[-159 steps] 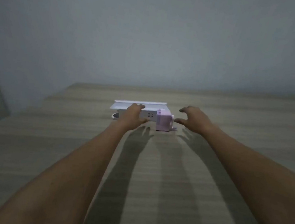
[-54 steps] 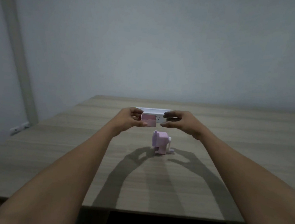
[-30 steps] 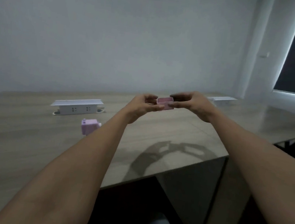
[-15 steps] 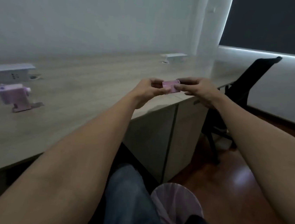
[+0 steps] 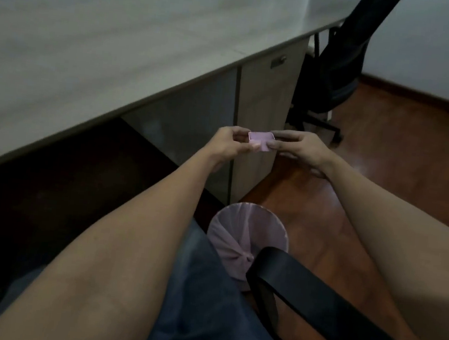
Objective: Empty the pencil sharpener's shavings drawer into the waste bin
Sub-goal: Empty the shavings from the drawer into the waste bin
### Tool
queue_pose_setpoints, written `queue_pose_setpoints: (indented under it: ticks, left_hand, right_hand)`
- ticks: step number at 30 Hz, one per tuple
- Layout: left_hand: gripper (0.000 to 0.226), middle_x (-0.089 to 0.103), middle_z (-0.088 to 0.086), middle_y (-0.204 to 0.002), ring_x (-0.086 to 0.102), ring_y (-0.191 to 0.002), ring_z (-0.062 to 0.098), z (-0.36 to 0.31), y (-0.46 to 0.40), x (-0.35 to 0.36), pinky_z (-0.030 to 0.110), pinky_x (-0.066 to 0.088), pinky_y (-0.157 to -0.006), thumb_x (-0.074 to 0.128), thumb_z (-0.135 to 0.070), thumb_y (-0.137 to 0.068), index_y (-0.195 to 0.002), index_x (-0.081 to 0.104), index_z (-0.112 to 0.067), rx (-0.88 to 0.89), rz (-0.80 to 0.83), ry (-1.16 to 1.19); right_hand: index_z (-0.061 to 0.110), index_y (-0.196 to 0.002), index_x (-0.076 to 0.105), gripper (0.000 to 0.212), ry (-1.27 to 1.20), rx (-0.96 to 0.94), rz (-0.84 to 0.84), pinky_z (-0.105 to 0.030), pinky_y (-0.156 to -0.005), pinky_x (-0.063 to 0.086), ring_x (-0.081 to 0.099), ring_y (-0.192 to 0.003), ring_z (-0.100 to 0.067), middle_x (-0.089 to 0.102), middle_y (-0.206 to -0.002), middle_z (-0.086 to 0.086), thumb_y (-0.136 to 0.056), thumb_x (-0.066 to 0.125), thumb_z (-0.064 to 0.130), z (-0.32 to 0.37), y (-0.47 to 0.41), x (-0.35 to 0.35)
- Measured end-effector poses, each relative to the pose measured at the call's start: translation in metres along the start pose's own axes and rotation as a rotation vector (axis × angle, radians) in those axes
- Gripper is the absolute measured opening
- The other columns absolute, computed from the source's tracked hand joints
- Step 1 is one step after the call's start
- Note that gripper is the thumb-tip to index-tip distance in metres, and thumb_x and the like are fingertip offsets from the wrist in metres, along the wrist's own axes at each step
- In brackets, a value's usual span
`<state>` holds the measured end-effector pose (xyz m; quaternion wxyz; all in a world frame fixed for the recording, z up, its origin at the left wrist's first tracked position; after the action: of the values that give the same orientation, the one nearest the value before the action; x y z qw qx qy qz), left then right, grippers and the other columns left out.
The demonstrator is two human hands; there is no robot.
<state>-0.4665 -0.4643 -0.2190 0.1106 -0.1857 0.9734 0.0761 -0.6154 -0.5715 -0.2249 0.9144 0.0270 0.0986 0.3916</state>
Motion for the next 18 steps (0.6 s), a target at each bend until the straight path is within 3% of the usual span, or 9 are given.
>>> queue_pose_setpoints:
  ticks: [3,6,8,10,12,14,16,18]
  left_hand:
    - [0.063,0.067,0.012,-0.129,0.063,-0.121,0.022,0.046,-0.005,0.015,0.015,0.051,-0.085,0.082,-0.014,-0.082,-0.139,0.057,-0.001,-0.068,0.019,0.028]
    - [0.062,0.069,0.015,-0.127,0.065,-0.121,0.025,0.090,-0.009,0.028,0.026,0.053,-0.098,0.085,-0.015,-0.078,-0.133,0.061,-0.001,-0.139,0.033,0.052]
    - [0.070,0.070,0.014,-0.125,0.066,-0.120,0.025,0.114,-0.012,0.036,0.033,0.052,-0.105,0.089,-0.021,-0.071,-0.133,0.063,-0.001,-0.185,0.051,0.055]
    - [0.070,0.070,0.014,-0.126,0.067,-0.119,0.025,0.133,-0.013,0.046,0.034,0.052,-0.105,0.088,-0.021,-0.072,-0.135,0.062,-0.001,-0.232,0.095,0.053]
    - [0.074,0.069,0.017,-0.127,0.067,-0.119,0.027,0.151,-0.014,0.055,0.035,0.053,-0.104,0.088,-0.022,-0.070,-0.135,0.061,0.000,-0.278,0.132,0.060]
    - [0.079,0.068,0.019,-0.127,0.067,-0.120,0.029,0.169,-0.016,0.065,0.037,0.053,-0.105,0.089,-0.025,-0.066,-0.135,0.061,0.001,-0.319,0.155,0.068]
    - [0.073,0.066,0.018,-0.128,0.065,-0.121,0.028,0.184,-0.015,0.073,0.033,0.051,-0.106,0.088,-0.021,-0.073,-0.136,0.060,0.002,-0.364,0.180,0.047]
    - [0.066,0.065,0.017,-0.129,0.064,-0.121,0.025,0.198,-0.017,0.081,0.032,0.050,-0.108,0.085,-0.016,-0.079,-0.136,0.059,0.002,-0.411,0.203,0.035]
  right_hand:
    - [0.005,-0.131,0.066,0.059,-0.050,0.073,-0.014,-0.029,-0.102,0.051,0.066,-0.119,-0.017,0.072,-0.124,-0.008,-0.076,0.086,0.016,-0.050,0.001,0.005]
    - [0.001,-0.128,0.067,0.056,-0.085,0.133,-0.014,-0.033,-0.107,0.049,0.067,-0.119,-0.022,0.073,-0.122,-0.012,-0.075,0.086,0.010,-0.091,0.002,0.009]
    - [-0.001,-0.127,0.067,0.055,-0.112,0.179,-0.022,-0.029,-0.100,0.053,0.070,-0.113,-0.020,0.074,-0.117,-0.012,-0.076,0.085,0.008,-0.112,0.006,0.011]
    - [-0.002,-0.126,0.066,0.051,-0.155,0.228,-0.015,-0.020,-0.081,0.057,0.075,-0.097,-0.012,0.076,-0.110,-0.010,-0.078,0.082,0.004,-0.131,0.011,0.015]
    - [-0.003,-0.127,0.065,0.051,-0.185,0.277,-0.018,-0.016,-0.073,0.057,0.076,-0.087,-0.008,0.076,-0.108,-0.010,-0.080,0.081,0.002,-0.151,0.015,0.017]
    - [-0.004,-0.127,0.065,0.052,-0.207,0.325,-0.020,-0.021,-0.079,0.059,0.075,-0.090,-0.011,0.076,-0.110,-0.013,-0.079,0.082,0.003,-0.172,0.018,0.018]
    - [-0.004,-0.125,0.066,0.049,-0.200,0.373,-0.011,-0.031,-0.096,0.057,0.073,-0.097,-0.014,0.077,-0.109,-0.011,-0.079,0.082,0.004,-0.191,0.021,0.021]
    - [0.000,-0.120,0.070,0.040,-0.199,0.411,0.005,-0.032,-0.102,0.054,0.072,-0.097,-0.013,0.078,-0.103,-0.005,-0.081,0.080,0.004,-0.206,0.025,0.024]
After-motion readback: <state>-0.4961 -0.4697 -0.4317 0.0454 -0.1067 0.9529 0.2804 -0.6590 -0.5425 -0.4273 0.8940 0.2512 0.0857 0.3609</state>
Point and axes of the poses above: each hand's wrist, its own y-axis away from the middle knuckle, its own x-axis out of the palm, z = x × y, the point moved 10 cm from there along -y, towards the middle knuckle
